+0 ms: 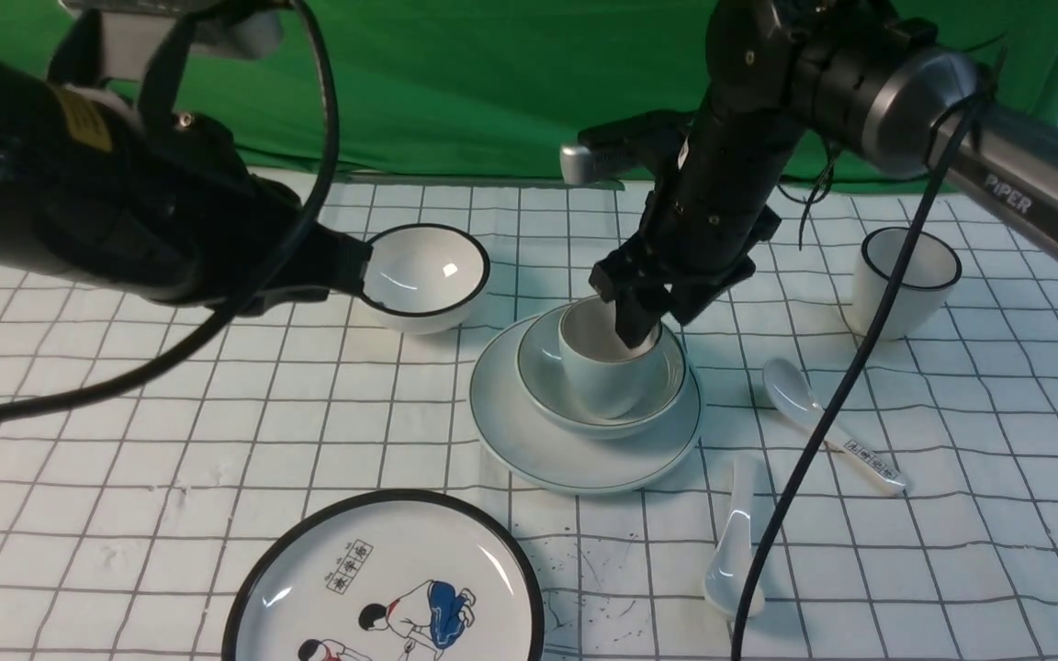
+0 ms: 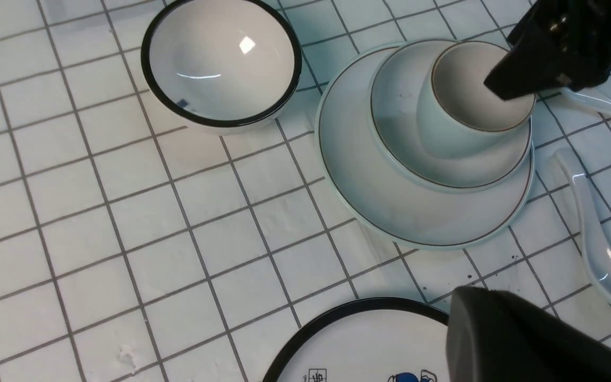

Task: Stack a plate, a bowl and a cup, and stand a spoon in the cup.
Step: Use the right arm to put the blue teacup into the blue rice bowl in the middle, then use the right arm to grab a blue soup spoon

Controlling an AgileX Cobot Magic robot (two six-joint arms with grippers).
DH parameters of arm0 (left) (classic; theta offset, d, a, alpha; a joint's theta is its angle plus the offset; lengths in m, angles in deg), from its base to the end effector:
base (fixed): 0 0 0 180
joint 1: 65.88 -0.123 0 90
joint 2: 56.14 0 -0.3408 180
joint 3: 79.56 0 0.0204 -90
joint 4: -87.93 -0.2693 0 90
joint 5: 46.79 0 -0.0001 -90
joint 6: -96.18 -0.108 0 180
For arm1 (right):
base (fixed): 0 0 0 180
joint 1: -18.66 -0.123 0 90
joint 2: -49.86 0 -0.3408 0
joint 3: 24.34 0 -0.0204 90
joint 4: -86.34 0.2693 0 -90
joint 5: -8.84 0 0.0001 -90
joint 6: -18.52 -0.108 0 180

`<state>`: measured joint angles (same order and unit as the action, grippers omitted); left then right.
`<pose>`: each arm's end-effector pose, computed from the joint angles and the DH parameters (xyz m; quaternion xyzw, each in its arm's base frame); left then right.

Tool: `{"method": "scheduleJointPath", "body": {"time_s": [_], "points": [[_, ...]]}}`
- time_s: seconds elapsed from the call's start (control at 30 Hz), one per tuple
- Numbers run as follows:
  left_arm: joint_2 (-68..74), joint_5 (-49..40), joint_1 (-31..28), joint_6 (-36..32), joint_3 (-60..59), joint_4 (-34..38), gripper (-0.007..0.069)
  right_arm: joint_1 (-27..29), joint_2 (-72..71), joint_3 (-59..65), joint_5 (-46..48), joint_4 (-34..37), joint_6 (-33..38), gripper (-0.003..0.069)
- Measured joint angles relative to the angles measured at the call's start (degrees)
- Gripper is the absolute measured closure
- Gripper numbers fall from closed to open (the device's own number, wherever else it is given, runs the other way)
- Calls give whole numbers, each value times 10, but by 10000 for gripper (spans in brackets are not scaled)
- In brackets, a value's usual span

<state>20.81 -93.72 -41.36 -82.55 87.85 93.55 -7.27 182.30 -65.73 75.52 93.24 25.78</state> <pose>0.2392 -0.1176 0.3996 0.1695 0.9122 -0.1272 0.3508 0.4808 0.2470 0.2907 -0.2675 0.9422 0.0893 0.1807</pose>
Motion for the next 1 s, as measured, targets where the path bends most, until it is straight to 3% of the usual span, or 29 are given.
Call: {"method": "scheduleJointPath", "body": {"time_s": [0.23,0.33,0.43,0.57,0.8,1.0], "points": [[0,7,0,-1,-16,-1,629,2,-142,64,1,-25,-25,296],[0,17,0,-1,-32,-1,629,2,-195,136,1,-44,-52,272],[0,22,0,-1,-64,1,629,2,-229,258,-6,-55,-82,189],[0,26,0,-1,-96,3,629,2,-218,382,-94,-54,-119,109],[0,30,0,-1,-110,3,627,2,-176,426,-196,-46,-167,88],[0,34,0,-1,-110,7,627,2,-128,426,-206,-35,-172,88]]}}
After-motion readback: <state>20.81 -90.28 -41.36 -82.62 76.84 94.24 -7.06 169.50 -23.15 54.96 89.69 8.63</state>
